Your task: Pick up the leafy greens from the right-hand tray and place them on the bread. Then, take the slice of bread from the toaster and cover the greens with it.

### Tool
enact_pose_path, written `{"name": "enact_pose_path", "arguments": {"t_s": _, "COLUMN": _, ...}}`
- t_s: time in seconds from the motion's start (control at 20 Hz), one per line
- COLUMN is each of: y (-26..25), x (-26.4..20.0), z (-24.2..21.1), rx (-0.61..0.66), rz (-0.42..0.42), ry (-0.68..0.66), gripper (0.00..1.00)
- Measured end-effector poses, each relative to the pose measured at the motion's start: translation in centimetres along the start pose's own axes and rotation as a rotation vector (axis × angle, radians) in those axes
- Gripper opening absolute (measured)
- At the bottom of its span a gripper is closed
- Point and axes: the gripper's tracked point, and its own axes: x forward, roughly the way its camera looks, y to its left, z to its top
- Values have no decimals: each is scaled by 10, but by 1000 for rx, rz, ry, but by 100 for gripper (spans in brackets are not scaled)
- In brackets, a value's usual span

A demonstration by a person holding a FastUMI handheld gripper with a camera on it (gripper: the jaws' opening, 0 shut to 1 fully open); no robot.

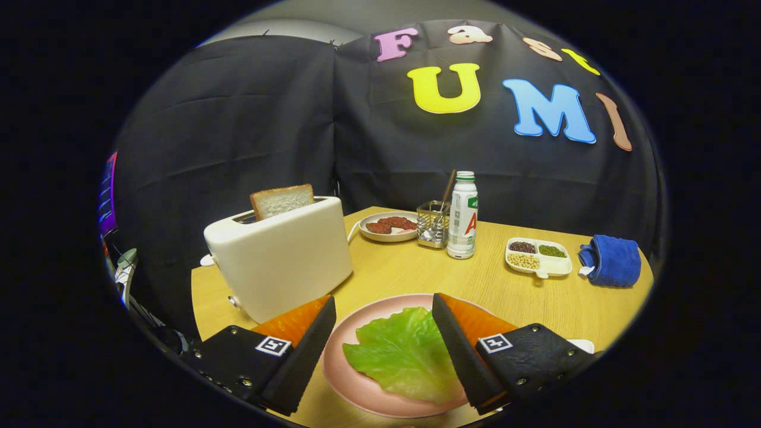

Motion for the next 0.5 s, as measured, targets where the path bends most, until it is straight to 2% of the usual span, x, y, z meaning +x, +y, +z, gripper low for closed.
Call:
{"name": "enact_pose_path", "arguments": {"t_s": 0.25, "y": 15, "x": 6, "z": 18, "rx": 0, "rz": 31, "ry": -64, "gripper": 99}}
{"name": "enact_pose_path", "arguments": {"t_s": 0.5, "y": 52, "x": 8, "z": 47, "rx": 2, "rz": 68, "ry": -126, "gripper": 99}}
